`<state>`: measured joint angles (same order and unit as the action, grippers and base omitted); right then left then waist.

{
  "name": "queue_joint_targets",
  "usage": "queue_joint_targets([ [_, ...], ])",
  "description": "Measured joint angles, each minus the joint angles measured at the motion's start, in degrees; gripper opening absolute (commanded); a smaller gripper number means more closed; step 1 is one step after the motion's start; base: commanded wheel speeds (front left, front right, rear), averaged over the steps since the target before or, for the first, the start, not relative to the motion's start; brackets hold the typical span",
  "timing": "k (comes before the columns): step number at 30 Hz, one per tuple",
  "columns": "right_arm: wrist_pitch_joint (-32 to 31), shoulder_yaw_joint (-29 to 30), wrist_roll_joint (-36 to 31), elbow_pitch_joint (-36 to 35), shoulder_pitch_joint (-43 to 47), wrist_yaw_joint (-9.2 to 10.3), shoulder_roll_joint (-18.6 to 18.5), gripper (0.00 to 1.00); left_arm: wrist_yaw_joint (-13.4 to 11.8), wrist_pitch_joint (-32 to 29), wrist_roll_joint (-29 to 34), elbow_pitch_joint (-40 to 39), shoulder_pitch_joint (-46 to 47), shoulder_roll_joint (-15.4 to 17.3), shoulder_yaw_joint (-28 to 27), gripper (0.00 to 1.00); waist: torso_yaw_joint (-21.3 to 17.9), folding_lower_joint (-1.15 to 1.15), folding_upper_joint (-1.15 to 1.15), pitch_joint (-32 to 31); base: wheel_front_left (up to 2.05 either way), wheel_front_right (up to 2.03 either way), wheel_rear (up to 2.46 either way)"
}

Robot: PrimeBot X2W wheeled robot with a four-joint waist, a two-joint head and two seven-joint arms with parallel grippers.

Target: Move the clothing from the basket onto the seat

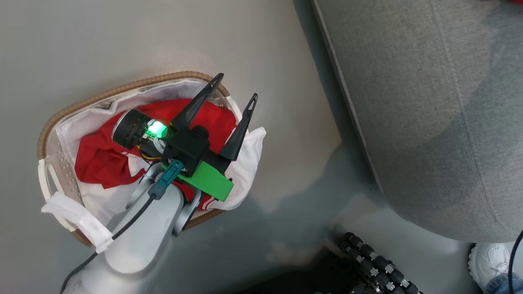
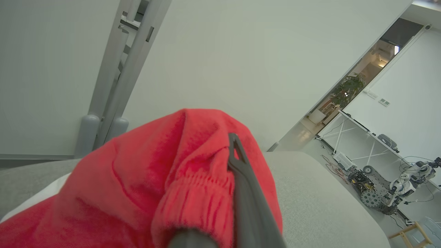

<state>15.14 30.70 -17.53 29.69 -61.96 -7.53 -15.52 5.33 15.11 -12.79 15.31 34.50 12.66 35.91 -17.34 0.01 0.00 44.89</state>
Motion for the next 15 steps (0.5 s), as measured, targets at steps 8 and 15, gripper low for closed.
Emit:
queue_joint_targets([
  [8, 0.0, 2.3, -0.3, 2.5, 7.0, 0.00, 4.4, 0.14, -0.4, -0.4, 0.0, -0.3, 0.0, 0.9, 0.2, 1.00, 0.3, 0.00, 0.00, 2.0, 0.00, 0.00, 0.00],
  [15, 0.0, 1.5, -0.4, 1.5, 12.2, 0.00, 7.2, 1.00, -0.5, -0.5, -0.4, 0.0, -0.2, 0.8, 0.9, 1.00, -0.4, 0.00, 0.00, 0.3, 0.00, 0.00, 0.00],
])
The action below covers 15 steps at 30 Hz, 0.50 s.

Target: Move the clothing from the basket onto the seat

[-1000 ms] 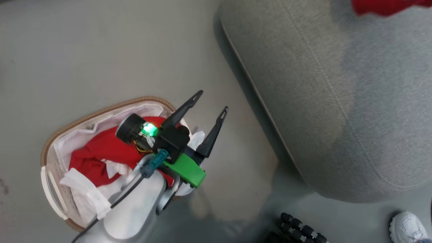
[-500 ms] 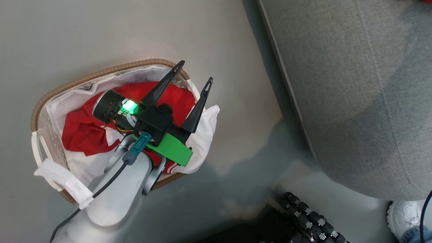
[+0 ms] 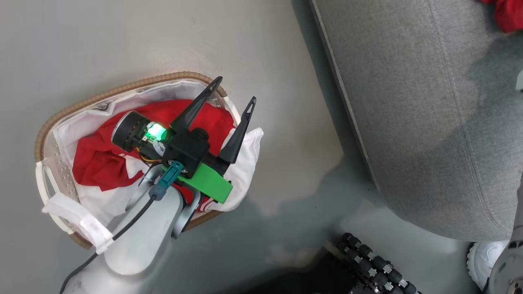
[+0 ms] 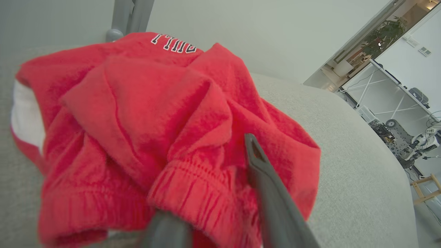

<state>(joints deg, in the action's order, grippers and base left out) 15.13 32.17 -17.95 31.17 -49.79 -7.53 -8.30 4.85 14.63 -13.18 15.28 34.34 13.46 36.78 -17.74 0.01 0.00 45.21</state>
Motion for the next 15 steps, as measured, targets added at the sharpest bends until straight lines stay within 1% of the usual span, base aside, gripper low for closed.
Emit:
queue_joint_targets([
  [5, 0.0, -1.2, 1.3, -3.1, 5.3, 0.00, 1.0, 1.00, 0.0, 0.1, -1.0, 1.1, -0.7, -0.9, 0.0, 1.00, 0.0, 0.00, 0.00, -2.4, 0.00, 0.00, 0.00],
  [9, 0.0, -1.8, 1.9, -6.3, 10.7, 0.00, 2.0, 1.00, 0.0, 0.3, -1.9, 2.2, -1.7, -2.5, -0.4, 1.00, 0.3, -0.01, 0.00, -5.1, 0.00, 0.00, 0.00],
  [12, 0.0, -2.1, 2.2, -7.5, 14.4, 0.00, 2.3, 1.00, 0.2, 0.4, -3.0, 2.0, -2.9, -4.1, -1.6, 1.00, 0.8, -0.01, 0.00, -7.6, 0.00, 0.00, 0.00],
  [15, 0.0, -3.2, 2.5, -8.4, 16.0, 0.00, 2.1, 1.00, 0.3, 0.4, -3.4, 1.8, -4.7, -5.2, -3.4, 1.00, 1.4, -0.01, 0.00, -10.2, 0.00, 0.00, 0.00],
])
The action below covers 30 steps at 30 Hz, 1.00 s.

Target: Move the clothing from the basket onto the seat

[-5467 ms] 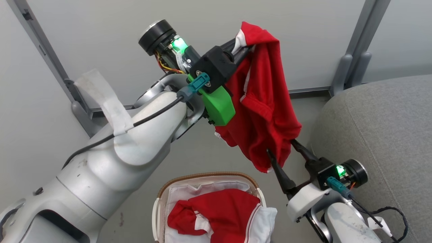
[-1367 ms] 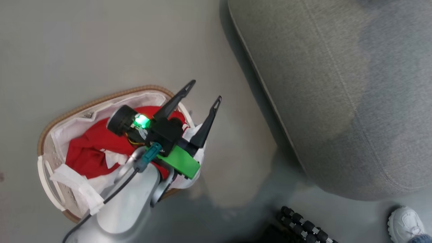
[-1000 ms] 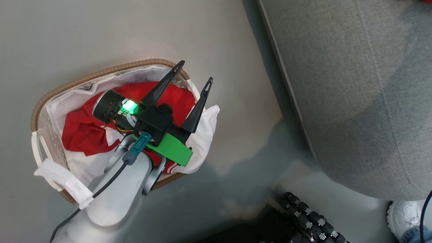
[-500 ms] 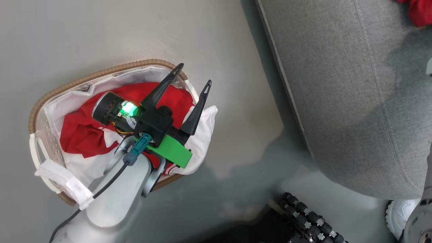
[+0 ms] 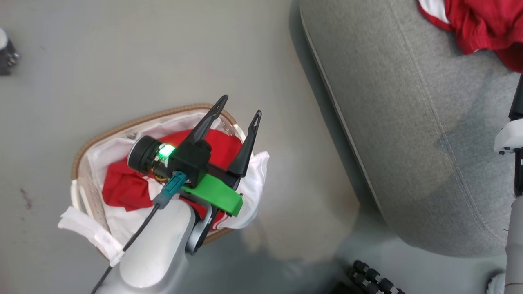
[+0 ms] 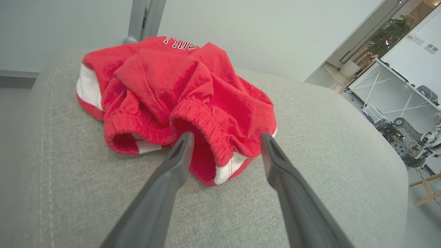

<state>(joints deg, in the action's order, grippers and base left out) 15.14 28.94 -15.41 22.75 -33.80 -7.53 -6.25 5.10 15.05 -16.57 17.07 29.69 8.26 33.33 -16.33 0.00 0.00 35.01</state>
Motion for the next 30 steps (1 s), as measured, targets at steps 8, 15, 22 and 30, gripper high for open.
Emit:
queue_joint_targets([
  [8, 0.0, -3.8, 1.1, 0.0, -1.1, 0.00, -4.1, 1.00, 0.7, 0.1, -0.7, -0.7, -5.8, -2.5, -7.6, 1.00, 2.4, 0.00, 0.00, -7.9, 0.00, 0.00, 0.00],
  [15, 0.0, -9.9, 2.9, 2.2, -1.7, 0.00, -2.1, 1.00, 1.0, 0.1, -0.9, -1.4, -11.5, -4.2, -15.9, 1.00, 5.5, 0.00, 0.00, -14.3, 0.00, 0.00, 0.00],
  [22, 0.0, -15.7, 5.8, 2.8, -0.4, 0.00, 1.2, 1.00, 1.4, 0.1, -0.6, -1.6, -16.0, -5.1, -22.5, 1.00, 10.3, 0.00, 0.00, -18.3, 0.00, 0.00, 0.00],
  [30, 0.0, -19.7, 10.0, 1.1, 6.9, 0.00, 3.4, 1.00, 1.7, 0.1, -0.7, -1.0, -21.0, -5.3, -26.7, 1.00, 14.0, 0.00, 0.00, -22.8, 0.00, 0.00, 0.00],
])
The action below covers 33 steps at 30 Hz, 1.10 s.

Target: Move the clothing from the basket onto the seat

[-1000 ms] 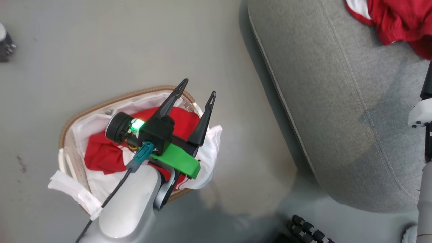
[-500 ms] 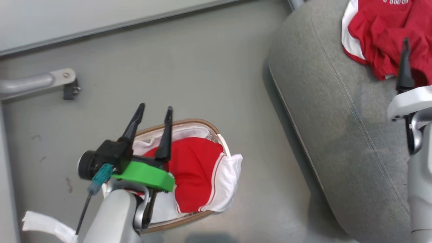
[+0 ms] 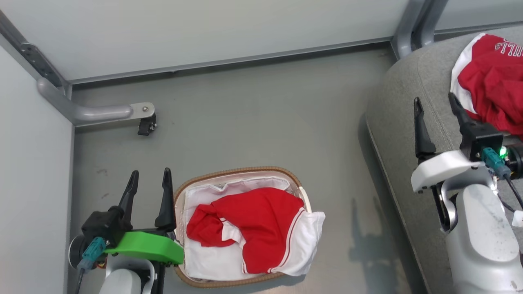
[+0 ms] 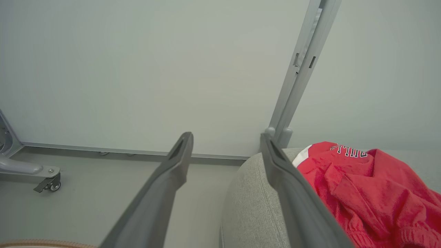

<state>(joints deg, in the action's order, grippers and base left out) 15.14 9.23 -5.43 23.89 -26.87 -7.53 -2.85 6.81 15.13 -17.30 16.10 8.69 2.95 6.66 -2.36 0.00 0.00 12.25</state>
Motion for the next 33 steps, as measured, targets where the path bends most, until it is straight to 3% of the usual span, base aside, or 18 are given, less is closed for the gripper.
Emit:
queue_joint_targets([
  [13, 0.0, -6.9, 12.2, -4.0, 13.2, 0.00, 0.0, 1.00, -0.3, 0.0, -2.8, 0.6, -5.7, -0.1, -0.9, 1.00, 3.3, 0.00, 0.00, -6.8, 0.00, 0.00, 0.00],
  [33, 0.0, -9.3, 13.2, -3.8, 17.2, 0.00, 0.1, 1.00, -0.3, 0.0, -2.9, 0.7, -7.7, -0.1, -0.7, 1.00, 3.9, 0.00, 0.00, -9.5, 0.00, 0.00, 0.00],
])
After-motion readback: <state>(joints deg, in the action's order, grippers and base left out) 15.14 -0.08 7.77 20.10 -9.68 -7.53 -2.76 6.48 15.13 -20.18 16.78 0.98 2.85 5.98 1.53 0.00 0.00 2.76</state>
